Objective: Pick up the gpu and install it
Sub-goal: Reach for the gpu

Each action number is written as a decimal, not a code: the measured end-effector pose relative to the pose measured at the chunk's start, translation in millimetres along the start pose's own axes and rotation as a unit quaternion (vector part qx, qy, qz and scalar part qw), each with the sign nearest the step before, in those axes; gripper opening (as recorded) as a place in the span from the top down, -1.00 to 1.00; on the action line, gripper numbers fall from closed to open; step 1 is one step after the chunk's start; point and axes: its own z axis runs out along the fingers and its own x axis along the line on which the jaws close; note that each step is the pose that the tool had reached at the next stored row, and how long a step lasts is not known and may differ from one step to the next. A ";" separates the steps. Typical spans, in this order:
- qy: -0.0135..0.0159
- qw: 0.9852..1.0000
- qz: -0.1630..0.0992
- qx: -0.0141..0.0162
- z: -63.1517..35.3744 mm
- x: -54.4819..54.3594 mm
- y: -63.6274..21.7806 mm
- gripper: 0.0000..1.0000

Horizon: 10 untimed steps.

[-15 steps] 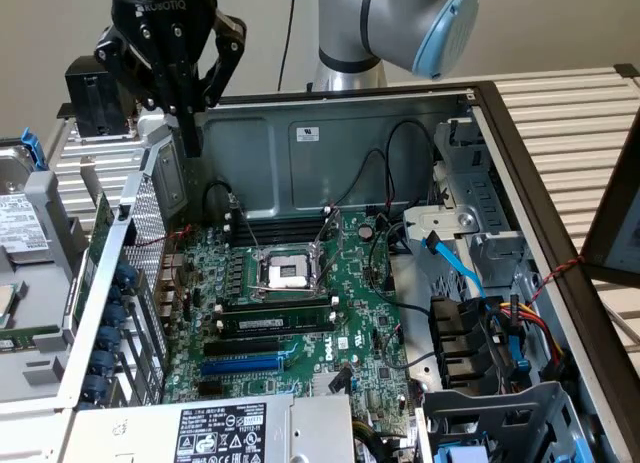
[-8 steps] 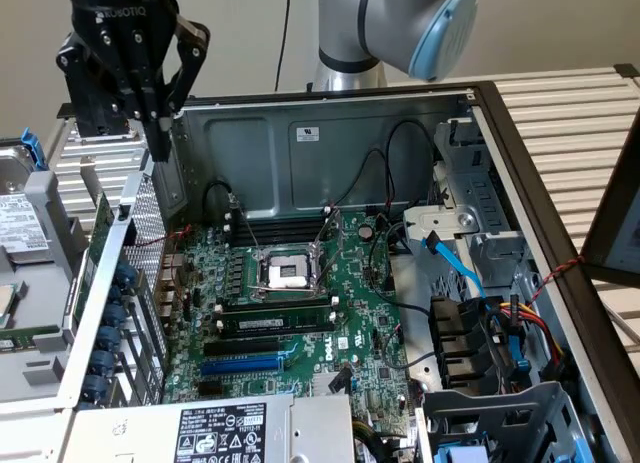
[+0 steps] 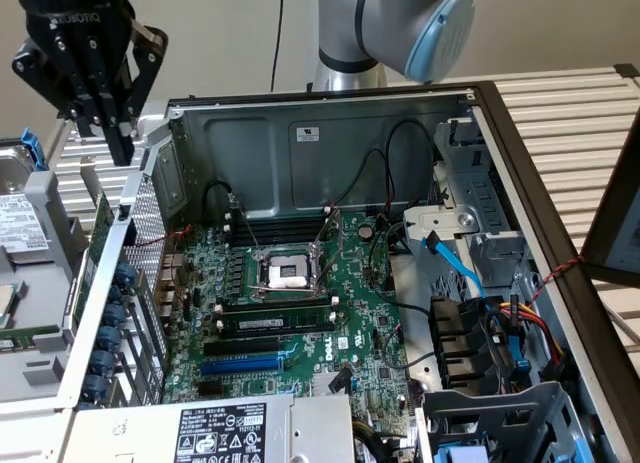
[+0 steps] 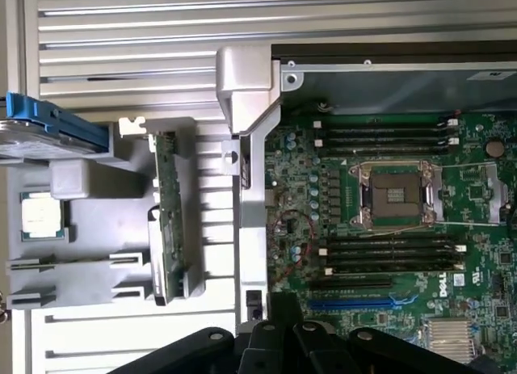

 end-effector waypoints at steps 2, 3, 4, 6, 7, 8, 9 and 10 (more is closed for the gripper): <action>0.000 1.000 0.000 0.000 0.1 8.8 -0.7 0.79; 0.000 1.000 0.000 -0.001 0.1 13.4 -1.0 0.79; 0.000 1.000 0.000 -0.001 0.1 18.1 -1.3 0.79; 0.000 1.000 0.000 -0.002 0.2 27.2 -2.0 0.79; 0.000 1.000 0.000 -0.002 0.4 31.6 -2.3 0.79; 0.000 1.000 0.000 -0.002 0.7 36.3 -2.5 0.79; 0.000 1.000 0.000 -0.002 1.3 40.8 -2.4 0.79; 0.000 1.000 0.000 -0.002 2.1 45.7 -1.7 0.79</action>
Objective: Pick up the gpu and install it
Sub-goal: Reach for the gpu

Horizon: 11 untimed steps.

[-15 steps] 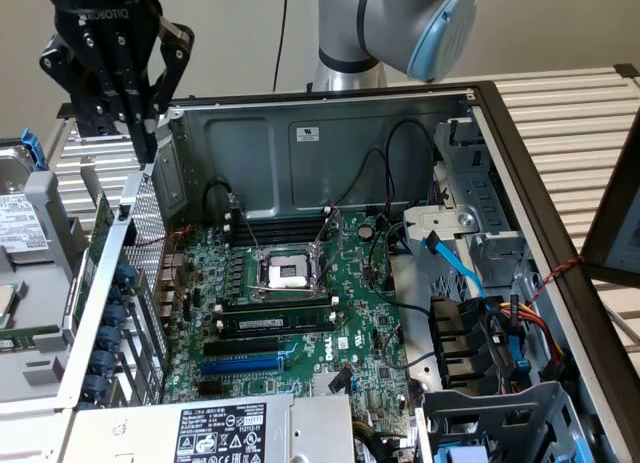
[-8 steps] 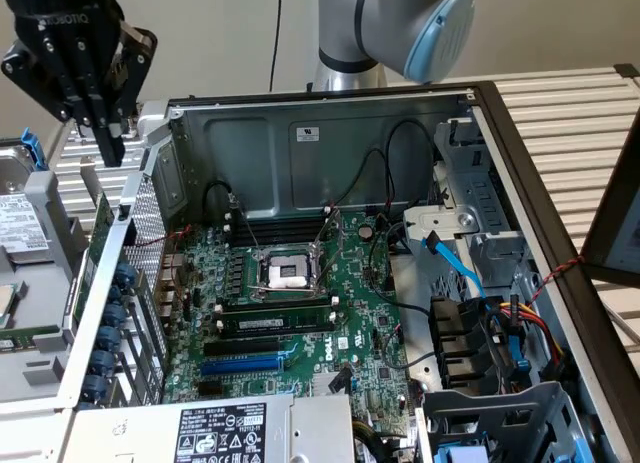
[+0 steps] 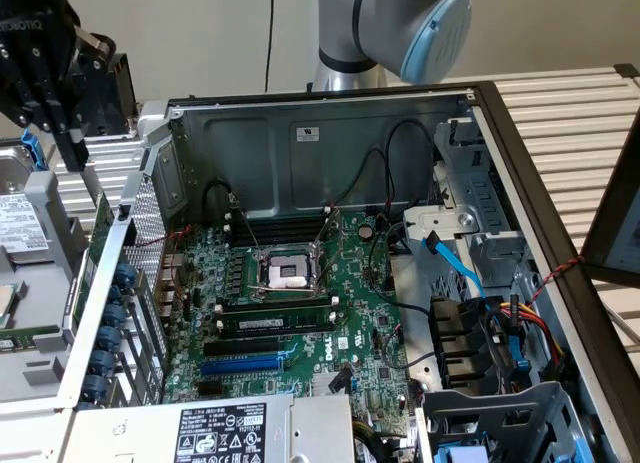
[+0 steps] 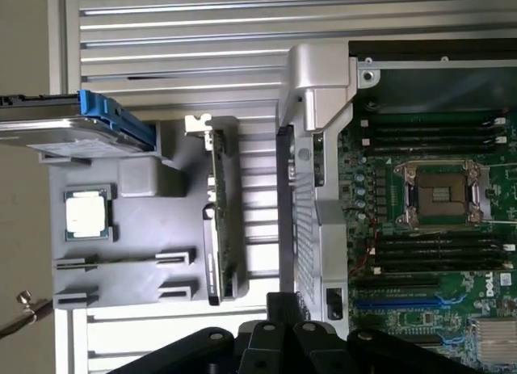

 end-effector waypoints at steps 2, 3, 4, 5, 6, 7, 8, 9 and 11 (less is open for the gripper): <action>0.000 1.000 0.000 0.000 2.4 9.1 2.9 0.79; 0.000 1.000 0.000 0.000 3.9 13.3 4.7 0.79; 0.000 1.000 0.000 0.000 5.4 17.8 6.6 0.79; 0.000 1.000 0.000 0.000 6.9 22.5 8.5 0.79; 0.000 1.000 0.000 0.000 8.3 27.0 10.3 0.79; 0.000 1.000 0.000 0.000 9.5 31.4 12.1 0.79; 0.000 1.000 0.000 0.000 10.4 35.6 13.5 0.79; 0.000 1.000 0.000 0.000 10.9 40.3 14.8 0.79; 0.000 1.000 0.000 0.000 11.4 49.6 16.5 0.79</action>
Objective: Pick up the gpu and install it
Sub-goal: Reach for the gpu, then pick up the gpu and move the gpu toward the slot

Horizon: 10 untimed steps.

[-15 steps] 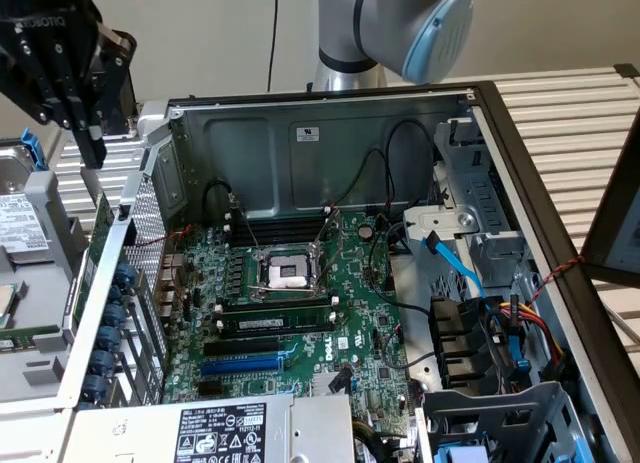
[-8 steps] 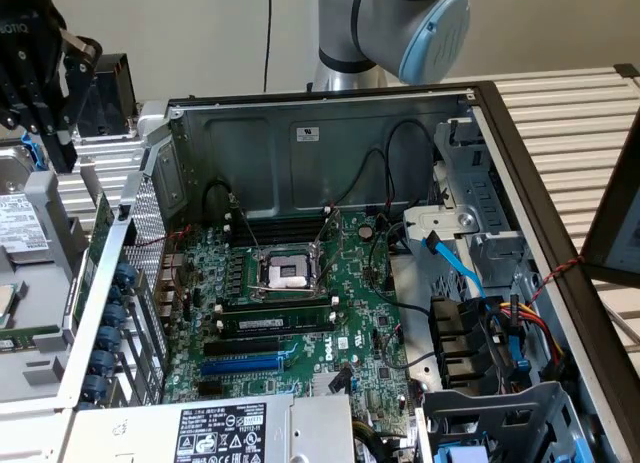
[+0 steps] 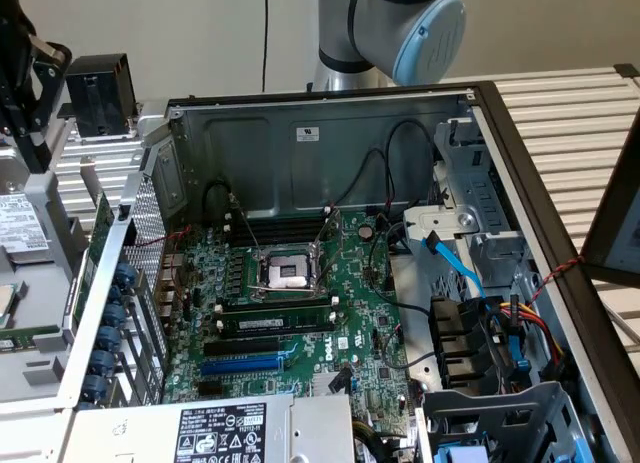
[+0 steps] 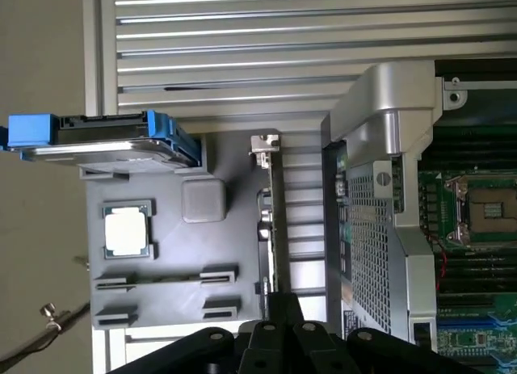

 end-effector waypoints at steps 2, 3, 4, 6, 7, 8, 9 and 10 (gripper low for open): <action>0.000 1.000 0.000 0.000 -0.1 6.5 0.6 0.79; 0.000 1.000 0.000 0.000 -0.1 6.9 0.6 0.79; 0.000 1.000 0.000 0.000 -0.1 6.9 0.6 0.79; 0.000 1.000 0.000 0.000 -0.1 6.9 0.6 0.79; 0.000 1.000 0.000 0.000 -0.1 6.9 0.6 0.79; 0.000 1.000 0.000 0.000 -0.1 6.9 0.6 0.79; 0.000 1.000 0.000 0.000 -0.1 6.9 0.6 0.79; 0.000 1.000 0.000 0.000 -0.1 6.9 0.6 0.79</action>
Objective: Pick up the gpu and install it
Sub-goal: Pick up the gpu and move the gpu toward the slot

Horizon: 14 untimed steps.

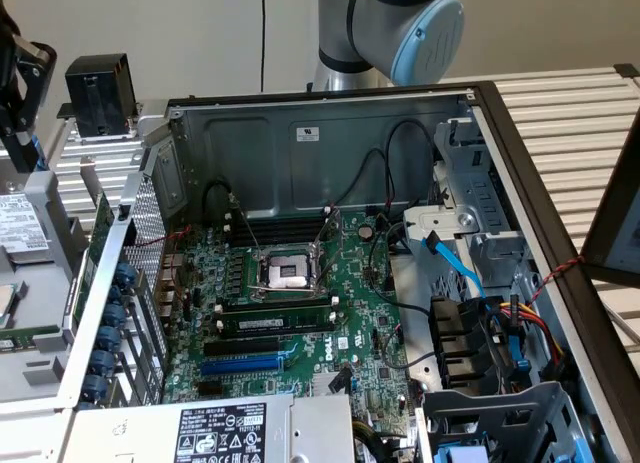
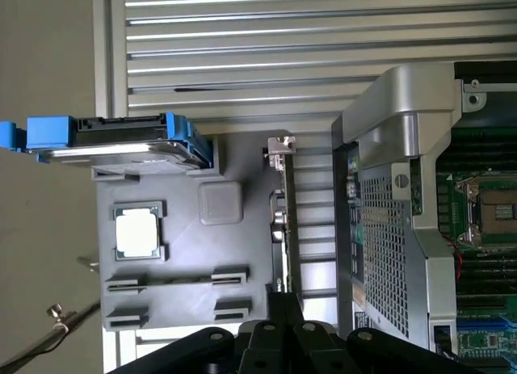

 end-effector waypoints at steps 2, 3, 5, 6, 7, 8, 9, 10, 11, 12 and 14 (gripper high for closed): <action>0.000 1.000 0.000 0.000 0.0 0.0 0.0 0.79; 0.000 1.000 0.000 0.000 0.0 0.0 0.0 0.79; 0.000 1.000 0.000 0.000 0.0 0.0 0.0 0.79; 0.000 1.000 0.000 0.000 0.0 0.3 0.0 0.79; -0.001 1.000 0.000 0.000 0.0 0.8 -0.1 0.79; -0.001 1.000 0.000 0.000 0.1 1.0 -0.1 0.76; -0.001 1.000 0.000 0.000 0.1 1.6 -0.1 0.65; -0.001 1.000 0.000 0.000 0.1 2.3 -0.1 0.65; -0.001 1.000 0.000 0.000 0.1 3.0 -0.2 0.52; -0.002 1.000 0.000 0.000 0.3 4.1 -0.3 0.40; -0.004 1.000 0.000 0.000 2.7 7.7 -0.7 0.28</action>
